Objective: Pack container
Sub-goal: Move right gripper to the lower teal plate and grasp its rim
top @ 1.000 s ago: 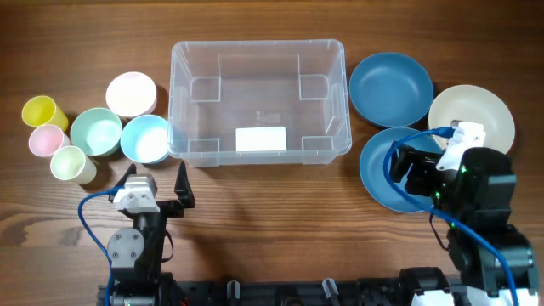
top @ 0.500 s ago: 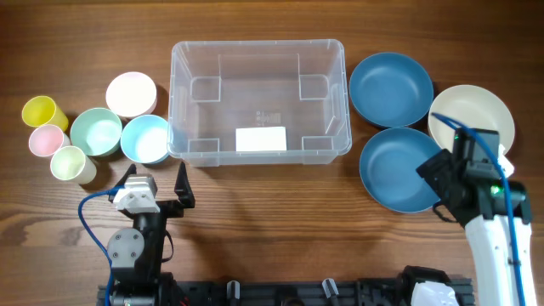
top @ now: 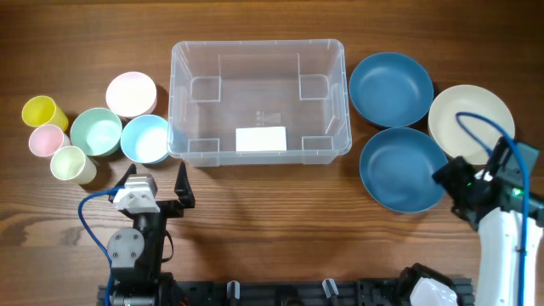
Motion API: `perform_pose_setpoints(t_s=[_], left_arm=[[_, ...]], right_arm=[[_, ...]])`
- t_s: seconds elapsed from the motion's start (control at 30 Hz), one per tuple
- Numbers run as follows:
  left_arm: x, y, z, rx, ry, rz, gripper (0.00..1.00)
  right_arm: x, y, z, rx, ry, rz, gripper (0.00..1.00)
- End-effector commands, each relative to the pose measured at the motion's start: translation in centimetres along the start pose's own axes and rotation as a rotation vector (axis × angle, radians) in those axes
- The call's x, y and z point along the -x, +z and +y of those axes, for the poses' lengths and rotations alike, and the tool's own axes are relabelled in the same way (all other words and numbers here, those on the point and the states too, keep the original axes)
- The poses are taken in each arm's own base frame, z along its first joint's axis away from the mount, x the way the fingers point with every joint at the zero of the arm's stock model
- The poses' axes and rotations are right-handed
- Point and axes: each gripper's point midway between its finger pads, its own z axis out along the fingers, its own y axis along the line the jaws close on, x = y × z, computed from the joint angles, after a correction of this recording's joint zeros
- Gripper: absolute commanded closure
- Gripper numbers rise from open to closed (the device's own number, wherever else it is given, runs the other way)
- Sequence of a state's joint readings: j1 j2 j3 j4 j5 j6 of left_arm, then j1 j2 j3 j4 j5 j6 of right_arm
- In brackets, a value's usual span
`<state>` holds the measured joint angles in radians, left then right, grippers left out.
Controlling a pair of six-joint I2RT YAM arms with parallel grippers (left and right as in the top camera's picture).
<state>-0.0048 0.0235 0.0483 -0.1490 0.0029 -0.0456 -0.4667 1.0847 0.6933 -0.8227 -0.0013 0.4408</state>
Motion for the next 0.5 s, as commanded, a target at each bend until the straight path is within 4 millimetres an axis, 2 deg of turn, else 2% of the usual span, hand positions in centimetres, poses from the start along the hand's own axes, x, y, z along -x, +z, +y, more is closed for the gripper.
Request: perform_pose_setpoints(t_s=[0.0, 0.07, 0.2, 0.33, 0.47], left_arm=[[-0.4, 0.1, -0.3, -0.020, 0.016, 0.010, 0.00], [-0.4, 0.1, -0.3, -0.020, 0.016, 0.010, 0.00], [-0.4, 0.1, -0.3, -0.020, 0.016, 0.010, 0.00], [-0.4, 0.1, -0.3, -0.020, 0.016, 0.010, 0.00], [-0.4, 0.1, -0.3, -0.020, 0.016, 0.010, 0.00]], right_arm=[[-2.3, 2.2, 0.3, 0.061, -0.044, 0.054, 0.15], [-2.4, 2.6, 0.2, 0.061, -0.074, 0.048, 0.19], [-2.1, 3.0, -0.7, 0.002, -0.081, 0.038, 0.20], [-2.1, 3.9, -0.8, -0.007, -0.093, 0.062, 0.35], [-2.5, 5.2, -0.8, -0.015, -0.092, 0.106, 0.37]])
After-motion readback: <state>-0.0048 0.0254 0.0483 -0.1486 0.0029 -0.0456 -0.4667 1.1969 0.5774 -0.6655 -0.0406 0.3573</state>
